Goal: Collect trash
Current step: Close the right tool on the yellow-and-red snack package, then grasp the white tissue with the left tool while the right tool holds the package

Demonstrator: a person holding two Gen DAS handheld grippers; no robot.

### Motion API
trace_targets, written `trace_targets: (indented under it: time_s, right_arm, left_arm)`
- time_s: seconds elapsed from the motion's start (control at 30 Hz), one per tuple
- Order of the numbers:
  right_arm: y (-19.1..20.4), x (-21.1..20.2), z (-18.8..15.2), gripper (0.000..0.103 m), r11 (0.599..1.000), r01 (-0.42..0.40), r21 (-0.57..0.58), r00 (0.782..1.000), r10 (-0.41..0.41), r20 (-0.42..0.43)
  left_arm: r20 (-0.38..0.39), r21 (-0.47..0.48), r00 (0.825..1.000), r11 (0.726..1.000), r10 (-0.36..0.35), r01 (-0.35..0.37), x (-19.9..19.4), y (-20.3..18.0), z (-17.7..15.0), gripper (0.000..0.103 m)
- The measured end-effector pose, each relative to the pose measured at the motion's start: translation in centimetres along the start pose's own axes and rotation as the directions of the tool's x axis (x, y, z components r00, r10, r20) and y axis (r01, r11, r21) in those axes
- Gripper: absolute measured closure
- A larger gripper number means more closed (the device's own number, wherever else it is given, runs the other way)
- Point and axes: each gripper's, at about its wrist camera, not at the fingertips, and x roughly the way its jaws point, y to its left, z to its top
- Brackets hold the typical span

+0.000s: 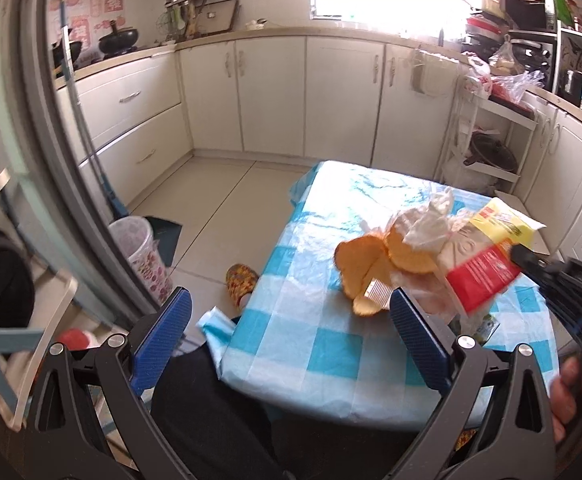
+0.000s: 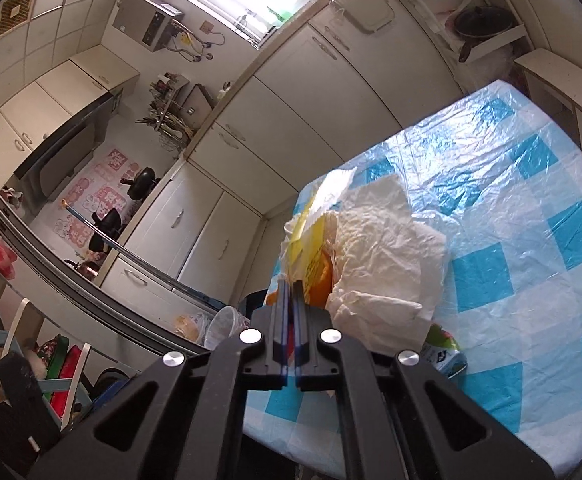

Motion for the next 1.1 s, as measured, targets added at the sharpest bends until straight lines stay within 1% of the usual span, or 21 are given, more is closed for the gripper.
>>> trace_targets:
  time_s: [0.13, 0.23, 0.3, 0.33, 0.37, 0.4, 0.43, 0.5, 0.53, 0.63, 0.73, 0.77, 0.83, 0.87, 0.9, 0.93, 0.97, 1.0, 1.03, 1.07, 1.1]
  right_arm:
    - [-1.0, -3.6, 0.1, 0.1, 1.0, -0.026, 0.007, 0.999, 0.025, 0.047]
    - [-2.2, -5.1, 0.2, 0.1, 0.998, -0.044, 0.044, 0.997, 0.041, 0.066]
    - [-3.6, -4.5, -0.1, 0.1, 0.995, -0.036, 0.088, 0.999, 0.037, -0.007]
    - [-4.0, -4.0, -0.4, 0.099, 0.993, -0.023, 0.115, 0.999, 0.028, -0.038]
    - [-4.5, -3.5, -1.1, 0.08, 0.99, -0.008, 0.138, 0.998, 0.018, -0.068]
    - [-4.9, -3.1, -1.8, 0.037, 0.987, 0.016, 0.158, 0.996, -0.002, -0.091]
    - [-5.2, -2.8, -2.4, 0.027, 0.985, 0.037, 0.171, 0.995, -0.02, -0.097]
    - [-5.3, -1.5, -3.3, 0.026, 0.985, 0.04, 0.168, 0.989, -0.014, -0.15]
    - [-5.3, -1.1, -3.5, 0.026, 0.985, 0.068, 0.16, 0.985, -0.041, -0.165]
    - [-4.3, -0.9, -3.7, 0.027, 0.987, 0.147, 0.059, 0.983, -0.138, -0.124]
    - [-4.4, -0.3, -3.4, 0.022, 0.973, 0.232, -0.013, 0.965, -0.231, -0.125]
    - [-5.3, 0.7, -3.6, 0.021, 0.958, 0.285, -0.033, 0.947, -0.287, -0.146]
    - [-6.6, 1.6, -3.8, 0.022, 0.955, 0.295, -0.026, 0.939, -0.295, -0.177]
    - [-7.3, 1.9, -4.0, 0.031, 0.959, 0.282, -0.018, 0.942, -0.28, -0.185]
    - [-7.4, 2.1, -4.1, 0.05, 0.963, 0.268, -0.018, 0.943, -0.267, -0.2]
    - [-7.5, 2.2, -4.2, 0.057, 0.969, 0.248, -0.014, 0.946, -0.245, -0.214]
    - [-7.4, 2.0, -4.4, 0.072, 0.975, 0.222, -0.012, 0.952, -0.219, -0.215]
    - [-7.1, 1.7, -4.5, 0.081, 0.976, 0.214, -0.025, 0.953, -0.215, -0.212]
    - [-6.9, 1.4, -4.6, 0.082, 0.976, 0.212, -0.041, 0.955, -0.216, -0.203]
    - [-6.7, 0.9, -4.7, 0.088, 0.978, 0.202, -0.045, 0.958, -0.207, -0.197]
    - [-6.4, 0.2, -4.8, 0.09, 0.981, 0.191, -0.041, 0.962, -0.196, -0.193]
  left_arm:
    - [0.047, 0.096, 0.998, 0.994, -0.051, 0.047, 2.4, -3.3, 2.0, 0.008]
    - [0.052, 0.175, 0.996, 0.982, -0.079, 0.069, 5.2, -6.5, 3.5, 0.008]
    - [0.023, 0.208, 0.997, 0.976, -0.075, 0.069, 7.0, -8.1, 4.4, 0.008]
    - [0.014, 0.204, 0.997, 0.976, -0.078, 0.074, 7.5, -8.5, 4.8, 0.008]
    - [0.007, 0.193, 0.997, 0.978, -0.082, 0.079, 7.8, -8.5, 5.2, 0.008]
    - [0.003, 0.179, 0.996, 0.98, -0.092, 0.09, 7.9, -8.4, 5.5, 0.008]
    - [0.003, 0.165, 0.995, 0.981, -0.101, 0.099, 7.9, -8.3, 5.8, 0.008]
    - [0.01, 0.16, 0.995, 0.982, -0.1, 0.097, 7.9, -8.1, 6.1, 0.008]
    - [0.01, 0.166, 0.995, 0.981, -0.102, 0.099, 8.0, -8.1, 5.9, 0.008]
    - [0.01, 0.209, 0.994, 0.973, -0.106, 0.101, 8.3, -8.6, 5.3, 0.008]
    - [0.012, 0.258, 0.994, 0.961, -0.111, 0.105, 9.1, -9.8, 4.8, 0.008]
    - [0.005, 0.269, 0.994, 0.957, -0.112, 0.107, 9.5, -10.2, 4.7, 0.008]
    - [0.003, 0.285, 0.993, 0.952, -0.116, 0.11, 10.4, -11.2, 4.7, 0.008]
    - [0.006, 0.295, 0.994, 0.95, -0.111, 0.105, 10.8, -11.7, 4.7, 0.008]
    - [0.012, 0.306, 0.995, 0.947, -0.104, 0.095, 11.1, -12.2, 4.6, 0.008]
    - [0.016, 0.314, 0.995, 0.945, -0.102, 0.092, 11.4, -12.6, 4.6, 0.008]
    - [0.017, 0.32, 0.994, 0.943, -0.104, 0.094, 11.8, -13.0, 4.6, 0.008]
    - [0.011, 0.327, 0.994, 0.94, -0.105, 0.096, 12.3, -13.4, 4.6, 0.008]
    - [0.002, 0.329, 0.994, 0.939, -0.111, 0.104, 12.6, -13.7, 4.6, 0.008]
    - [-0.011, 0.326, 0.992, 0.938, -0.123, 0.12, 13.0, -13.9, 4.6, 0.01]
    - [-0.027, 0.32, 0.99, 0.937, -0.136, 0.138, 13.4, -14.0, 4.7, 0.019]
